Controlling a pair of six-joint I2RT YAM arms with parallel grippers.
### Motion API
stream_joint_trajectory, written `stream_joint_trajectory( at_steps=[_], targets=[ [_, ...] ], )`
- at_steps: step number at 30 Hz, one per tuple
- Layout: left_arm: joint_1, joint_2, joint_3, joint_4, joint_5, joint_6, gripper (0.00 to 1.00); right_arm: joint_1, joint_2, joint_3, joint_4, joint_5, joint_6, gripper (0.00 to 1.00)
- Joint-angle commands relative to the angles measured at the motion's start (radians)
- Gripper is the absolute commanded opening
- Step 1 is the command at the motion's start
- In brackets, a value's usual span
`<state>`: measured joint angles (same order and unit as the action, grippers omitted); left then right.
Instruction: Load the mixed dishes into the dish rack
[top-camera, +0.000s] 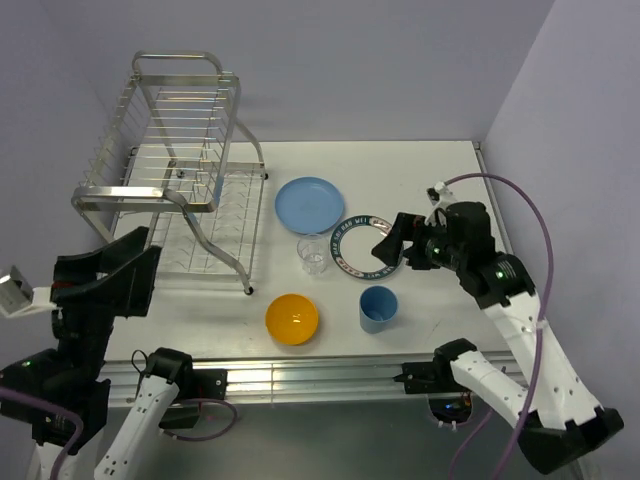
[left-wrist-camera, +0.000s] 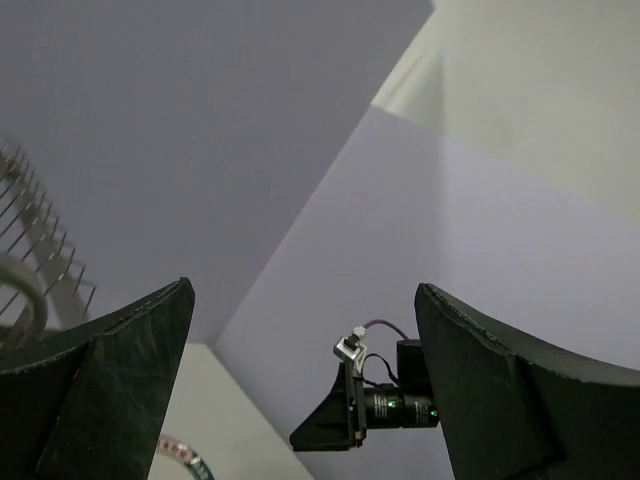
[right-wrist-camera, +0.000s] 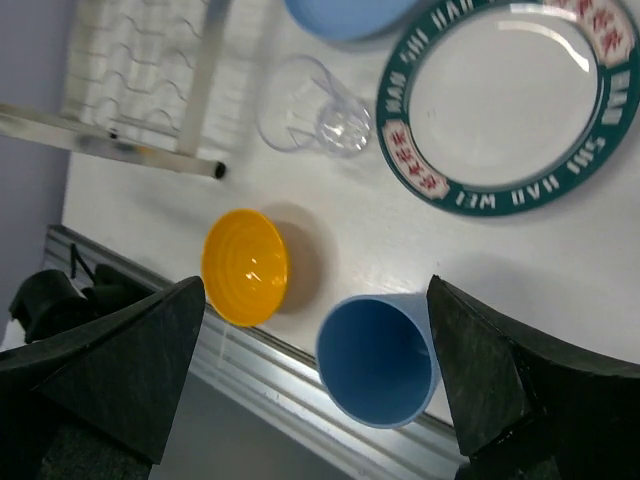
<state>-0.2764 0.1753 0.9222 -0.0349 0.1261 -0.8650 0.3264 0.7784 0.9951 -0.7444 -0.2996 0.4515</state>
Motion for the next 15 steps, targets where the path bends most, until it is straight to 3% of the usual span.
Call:
stream_joint_trajectory(
  at_steps=[1, 6, 10, 13, 15],
  targets=[
    [0.014, 0.056, 0.073, -0.275, -0.042, -0.077, 0.99, -0.006, 0.08, 0.036, -0.091, 0.013, 0.007, 1.0],
    [0.046, 0.049, 0.128, -0.552, -0.12, -0.143, 0.99, 0.014, 0.191, 0.075, -0.139, -0.001, -0.04, 1.0],
    [0.051, 0.088, 0.168, -0.71, -0.12, -0.15, 0.99, 0.146, 0.269, 0.207, -0.154, 0.192, -0.083, 1.0],
    [0.054, 0.131, 0.191, -0.825, -0.124, -0.227, 0.99, 0.195, 0.347, 0.281, -0.148, 0.191, -0.077, 1.0],
    [0.054, 0.148, 0.214, -0.885, -0.198, -0.313, 0.99, 0.21, 0.401, 0.3, -0.124, 0.09, -0.085, 1.0]
  ],
)
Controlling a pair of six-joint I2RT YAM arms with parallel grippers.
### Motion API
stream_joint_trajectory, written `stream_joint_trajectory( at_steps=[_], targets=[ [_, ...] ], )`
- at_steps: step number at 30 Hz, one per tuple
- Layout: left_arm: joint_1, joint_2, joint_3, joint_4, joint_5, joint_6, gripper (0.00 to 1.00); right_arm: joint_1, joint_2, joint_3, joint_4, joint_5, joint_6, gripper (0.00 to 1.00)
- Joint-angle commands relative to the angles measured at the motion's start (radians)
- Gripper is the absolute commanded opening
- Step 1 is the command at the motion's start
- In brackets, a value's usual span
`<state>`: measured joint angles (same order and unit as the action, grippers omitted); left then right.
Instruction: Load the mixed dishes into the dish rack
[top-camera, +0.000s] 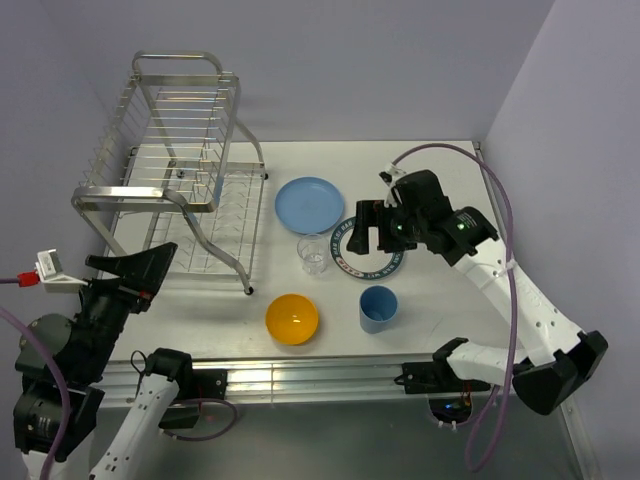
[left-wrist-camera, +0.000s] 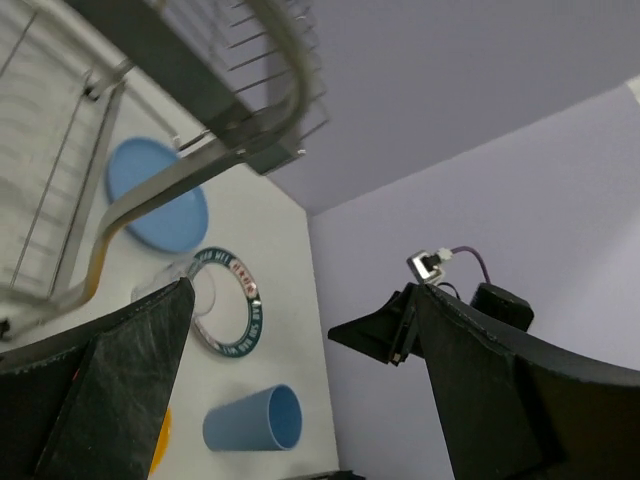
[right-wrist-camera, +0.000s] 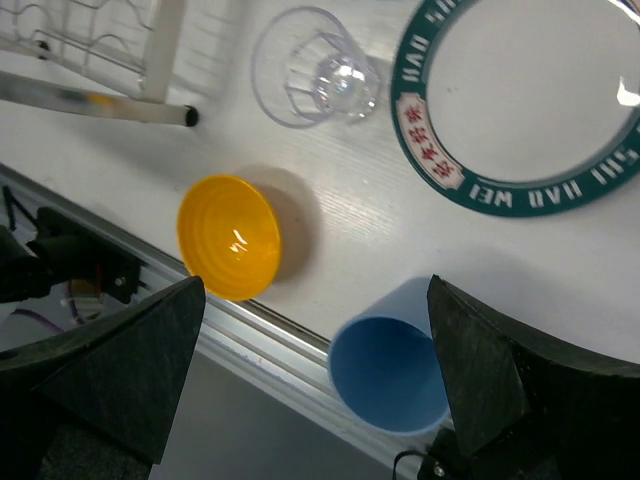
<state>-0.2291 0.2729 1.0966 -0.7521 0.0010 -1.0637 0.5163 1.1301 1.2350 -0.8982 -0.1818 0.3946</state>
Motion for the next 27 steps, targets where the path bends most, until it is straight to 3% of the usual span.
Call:
stream_joint_trajectory(
  at_steps=[1, 6, 12, 19, 25, 27],
  targets=[
    [0.007, 0.063, 0.06, -0.22, -0.085, -0.155, 0.99, 0.025, 0.063, 0.067, 0.039, -0.06, -0.026, 1.0],
    [0.004, 0.04, 0.023, -0.155, -0.009, -0.121, 0.99, 0.066, 0.144, 0.073, 0.064, -0.14, -0.023, 1.0],
    [-0.013, -0.026, -0.058, -0.127, 0.005, -0.165, 0.99, 0.178, 0.278, 0.145, -0.021, 0.008, -0.092, 1.0],
    [-0.015, 0.092, 0.042, -0.294, -0.065, -0.093, 0.97, 0.268, 0.364, 0.127, 0.018, 0.025, -0.073, 1.0],
    [-0.015, 0.118, 0.029, -0.3, -0.049, -0.097, 0.95, 0.415, 0.444, 0.133, 0.005, 0.221, -0.111, 0.97],
    [-0.015, 0.121, 0.025, -0.309, -0.047, -0.102, 0.93, 0.426, 0.458, 0.118, 0.034, 0.191, -0.093, 0.93]
  ],
)
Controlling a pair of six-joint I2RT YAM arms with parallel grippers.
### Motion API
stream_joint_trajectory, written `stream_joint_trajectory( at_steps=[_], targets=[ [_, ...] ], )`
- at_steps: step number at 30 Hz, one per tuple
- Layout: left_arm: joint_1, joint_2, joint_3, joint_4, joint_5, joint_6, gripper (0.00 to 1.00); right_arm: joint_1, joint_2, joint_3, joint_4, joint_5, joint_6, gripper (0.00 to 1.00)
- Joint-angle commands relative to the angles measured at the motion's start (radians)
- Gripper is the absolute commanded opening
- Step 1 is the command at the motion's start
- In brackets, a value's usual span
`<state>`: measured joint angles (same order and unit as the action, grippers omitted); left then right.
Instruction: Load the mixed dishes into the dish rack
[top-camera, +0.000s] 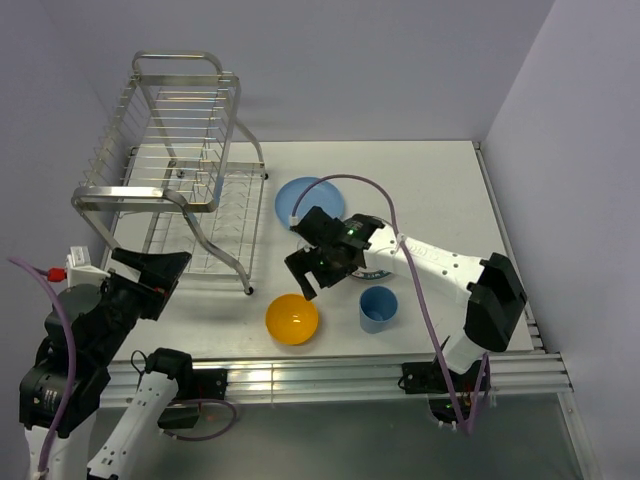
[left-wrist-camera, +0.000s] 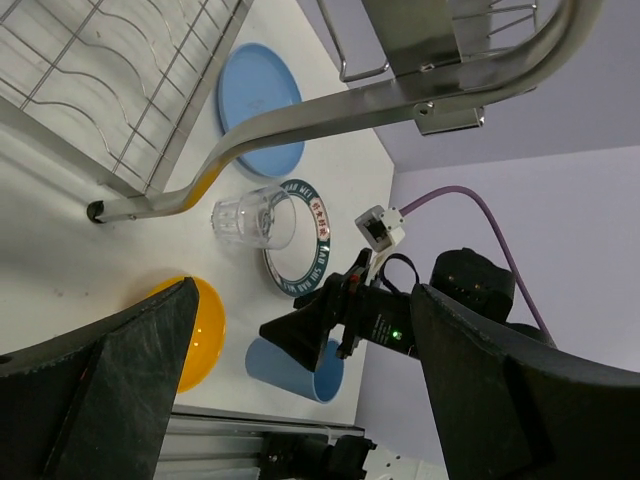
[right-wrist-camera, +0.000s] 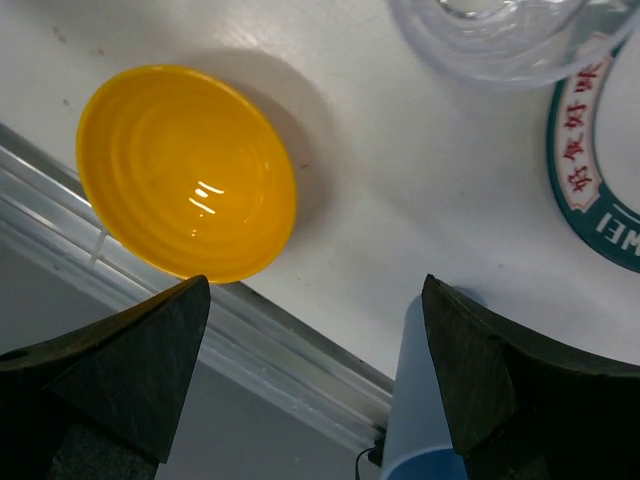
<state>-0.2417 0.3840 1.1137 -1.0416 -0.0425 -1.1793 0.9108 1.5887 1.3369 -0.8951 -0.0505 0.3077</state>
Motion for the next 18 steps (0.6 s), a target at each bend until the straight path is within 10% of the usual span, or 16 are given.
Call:
stream_joint_trajectory(
  at_steps=[1, 18],
  targets=[
    [-0.002, 0.018, 0.011, -0.031, -0.008, 0.012, 0.93, 0.031, 0.002, 0.008, 0.045, 0.051, 0.002, 0.92],
    [-0.002, 0.22, 0.1, -0.141, 0.061, 0.168, 0.82, 0.031, 0.028, -0.251, 0.355, -0.152, 0.086, 0.72]
  ],
)
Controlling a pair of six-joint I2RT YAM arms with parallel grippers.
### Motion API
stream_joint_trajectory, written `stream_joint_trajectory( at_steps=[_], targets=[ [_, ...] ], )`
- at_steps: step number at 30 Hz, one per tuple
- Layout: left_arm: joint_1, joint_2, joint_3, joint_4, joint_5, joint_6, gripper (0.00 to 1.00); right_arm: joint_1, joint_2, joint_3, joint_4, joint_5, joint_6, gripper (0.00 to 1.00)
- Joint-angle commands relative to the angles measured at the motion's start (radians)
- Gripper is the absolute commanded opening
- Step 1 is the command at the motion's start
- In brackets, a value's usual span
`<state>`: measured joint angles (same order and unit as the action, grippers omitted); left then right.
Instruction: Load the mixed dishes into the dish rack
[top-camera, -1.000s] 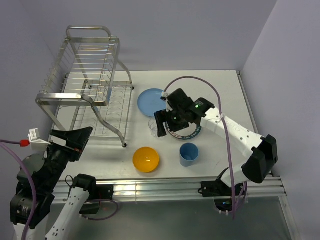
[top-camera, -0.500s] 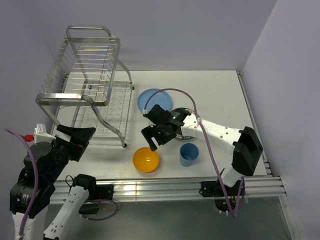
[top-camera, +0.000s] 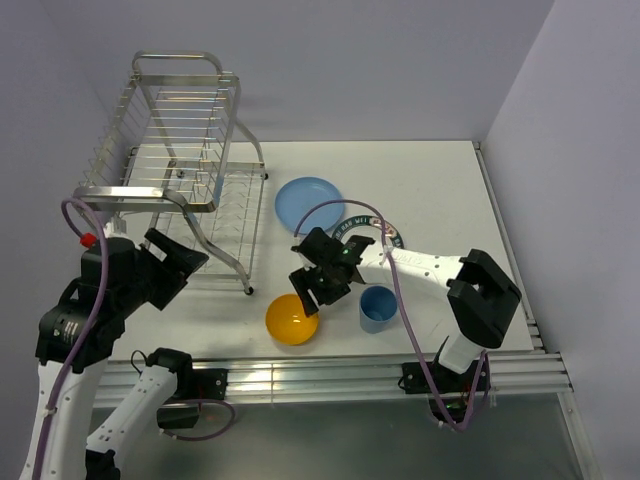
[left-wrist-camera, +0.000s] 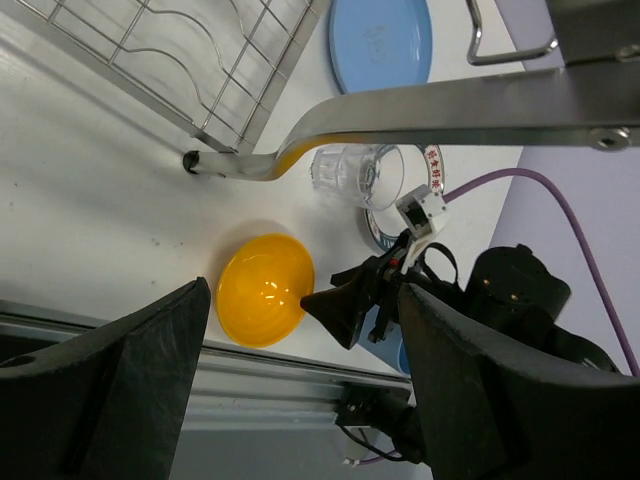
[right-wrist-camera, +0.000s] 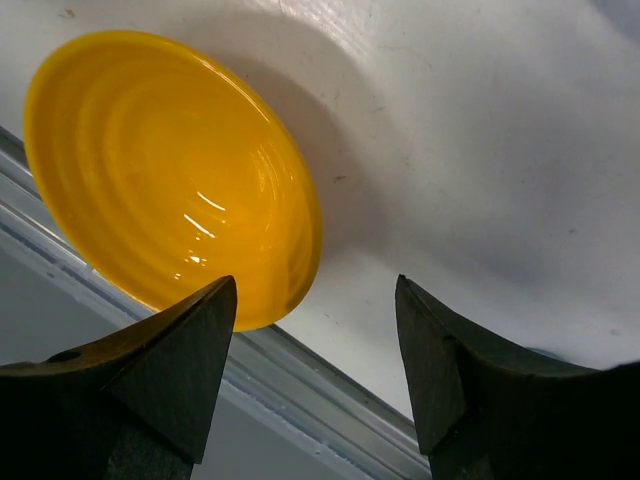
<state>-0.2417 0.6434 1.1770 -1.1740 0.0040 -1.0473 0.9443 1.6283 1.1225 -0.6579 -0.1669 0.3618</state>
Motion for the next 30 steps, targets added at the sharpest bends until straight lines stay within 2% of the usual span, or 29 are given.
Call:
stream_joint_trajectory(
  at_steps=[1, 3, 9, 11, 17, 20, 22, 30],
  targets=[
    [-0.002, -0.037, 0.035, -0.012, 0.017, 0.036, 0.82, -0.002, -0.013, -0.047, 0.132, -0.037, 0.035, 0.72],
    [-0.002, -0.027, 0.029, -0.013, 0.039, 0.044, 0.81, -0.002, -0.013, -0.072, 0.164, -0.046, 0.039, 0.71],
    [-0.002, -0.001, 0.053, -0.016, 0.057, 0.086, 0.81, -0.001, 0.024, -0.107, 0.239, -0.094, 0.052, 0.61],
    [-0.002, -0.002, 0.047, -0.009, 0.067, 0.09, 0.81, -0.002, 0.038, -0.112, 0.262, -0.103, 0.062, 0.53],
    [-0.001, 0.012, 0.05, -0.01, 0.085, 0.11, 0.81, -0.002, 0.059, -0.133, 0.293, -0.094, 0.074, 0.42],
    [-0.002, 0.012, 0.05, -0.015, 0.093, 0.116, 0.81, -0.002, 0.062, -0.139, 0.297, -0.091, 0.072, 0.26],
    [-0.002, 0.01, 0.049, -0.012, 0.096, 0.118, 0.81, -0.002, 0.065, -0.133, 0.284, -0.088, 0.069, 0.02],
    [-0.002, 0.015, 0.061, -0.013, 0.113, 0.127, 0.8, 0.008, -0.053, -0.041, 0.173, 0.055, 0.022, 0.0]
  ],
)
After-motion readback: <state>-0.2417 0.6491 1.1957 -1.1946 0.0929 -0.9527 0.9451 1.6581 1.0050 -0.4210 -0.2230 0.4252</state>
